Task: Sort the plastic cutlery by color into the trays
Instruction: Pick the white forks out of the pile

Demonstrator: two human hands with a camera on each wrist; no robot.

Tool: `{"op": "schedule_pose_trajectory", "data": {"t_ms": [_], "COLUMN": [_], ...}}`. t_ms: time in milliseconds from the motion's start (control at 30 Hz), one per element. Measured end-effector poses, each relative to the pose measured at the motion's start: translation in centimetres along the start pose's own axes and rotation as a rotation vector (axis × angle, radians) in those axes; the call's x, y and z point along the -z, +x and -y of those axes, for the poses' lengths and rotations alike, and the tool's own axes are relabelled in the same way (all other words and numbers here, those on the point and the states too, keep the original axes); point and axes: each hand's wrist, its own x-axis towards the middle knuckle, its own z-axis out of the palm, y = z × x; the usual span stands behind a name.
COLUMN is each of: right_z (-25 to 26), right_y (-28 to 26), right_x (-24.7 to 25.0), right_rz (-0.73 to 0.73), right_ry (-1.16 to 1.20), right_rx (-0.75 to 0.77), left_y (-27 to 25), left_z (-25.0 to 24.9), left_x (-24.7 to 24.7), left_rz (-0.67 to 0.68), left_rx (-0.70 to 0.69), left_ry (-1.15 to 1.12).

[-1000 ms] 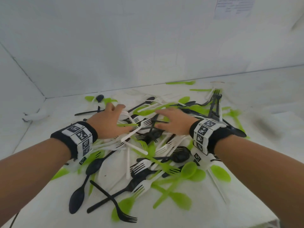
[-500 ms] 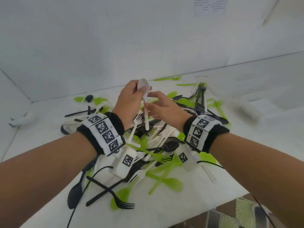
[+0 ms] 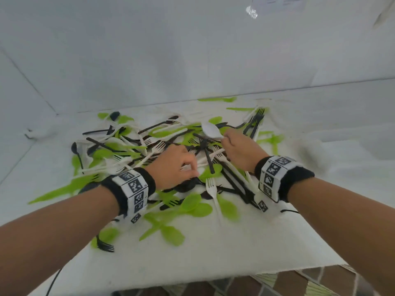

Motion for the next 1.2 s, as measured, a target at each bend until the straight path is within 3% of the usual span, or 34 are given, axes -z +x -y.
{"op": "schedule_pose_trajectory", "data": {"t_ms": [167,400,767,967,1200], "right_z": [-1.3,-1.2,-1.7,-2.2,-2.2], "right_y": [-0.5,-0.6,-0.3,0.5,0.6], "right_x": [-0.2,0.1,1.4,1.7,2.8], "right_rz": [0.129,0.137,0.028,-0.073,-0.27], "right_ry": [-0.001,0.007,0.165,0.278,0.401], "right_rx": [0.021,0.013,-0.167,-0.28,-0.305], "left_y": [0.2,2.0,5.0,5.8,5.7], "left_z": [-2.3,-3.8,-2.8,-2.5,-3.5], "left_x": [-0.6,-1.3,-0.9,0.2,4.8], "left_rz": [0.063,0.082,0.233,-0.044,-0.245], "left_rx": [0.109,0.248,0.256,0.143,0.171], "left_ry": [0.275,0.433,0.27,0.252,-0.076]}}
